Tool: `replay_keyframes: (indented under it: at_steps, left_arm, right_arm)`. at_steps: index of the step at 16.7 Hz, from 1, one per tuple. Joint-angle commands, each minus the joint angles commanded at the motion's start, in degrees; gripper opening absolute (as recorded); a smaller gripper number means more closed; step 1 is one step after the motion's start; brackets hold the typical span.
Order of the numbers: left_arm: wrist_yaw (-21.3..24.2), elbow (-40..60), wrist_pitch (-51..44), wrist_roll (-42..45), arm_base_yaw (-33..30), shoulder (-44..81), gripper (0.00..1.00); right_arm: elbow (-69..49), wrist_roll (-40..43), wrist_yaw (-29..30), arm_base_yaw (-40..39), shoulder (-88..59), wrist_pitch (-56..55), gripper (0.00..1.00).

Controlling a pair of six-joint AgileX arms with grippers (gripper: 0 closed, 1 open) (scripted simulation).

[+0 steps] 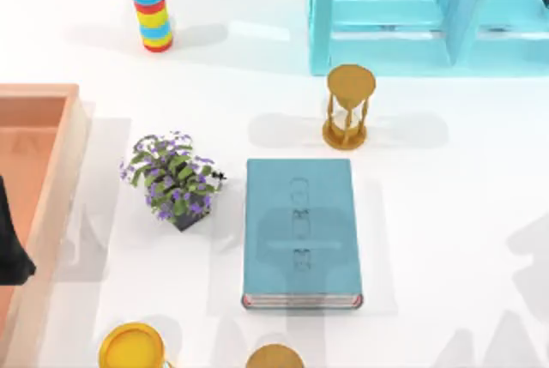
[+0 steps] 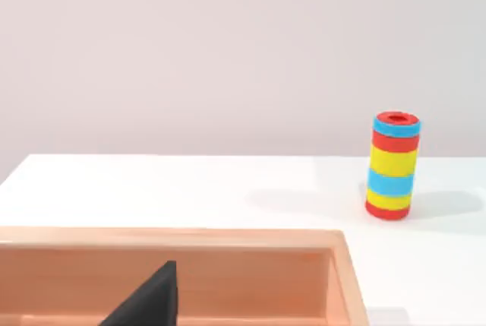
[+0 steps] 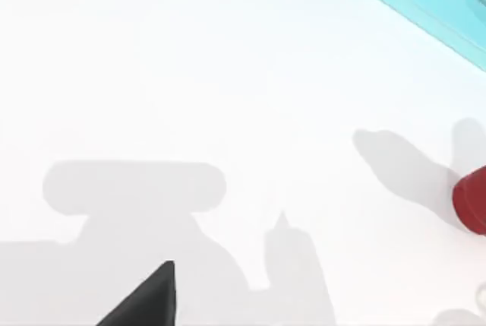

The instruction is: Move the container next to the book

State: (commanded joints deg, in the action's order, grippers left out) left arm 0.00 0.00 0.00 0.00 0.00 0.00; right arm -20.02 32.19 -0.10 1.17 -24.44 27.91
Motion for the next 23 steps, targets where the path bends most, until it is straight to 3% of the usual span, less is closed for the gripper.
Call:
replay_keyframes:
  at_steps: [7,12,16,23]
  left_arm:
    - [0.0,0.0,0.0,0.0,0.0,0.0,1.0]
    - [0.0,0.0,0.0,0.0,0.0,0.0,1.0]
    - [0.0,0.0,0.0,0.0,0.0,0.0,1.0]
    - [0.0,0.0,0.0,0.0,0.0,0.0,1.0]
  right_arm:
    - [-19.45,37.88,-0.39,1.5,-26.43,30.57,1.0]
    - [-30.43,55.3,-0.19,2.3,-38.95,44.98,1.0]
    - [-34.4,61.3,0.06,2.58,-42.7,49.38,1.0]
    - [-32.15,61.11,0.05,2.35,-43.03,47.06,1.0]
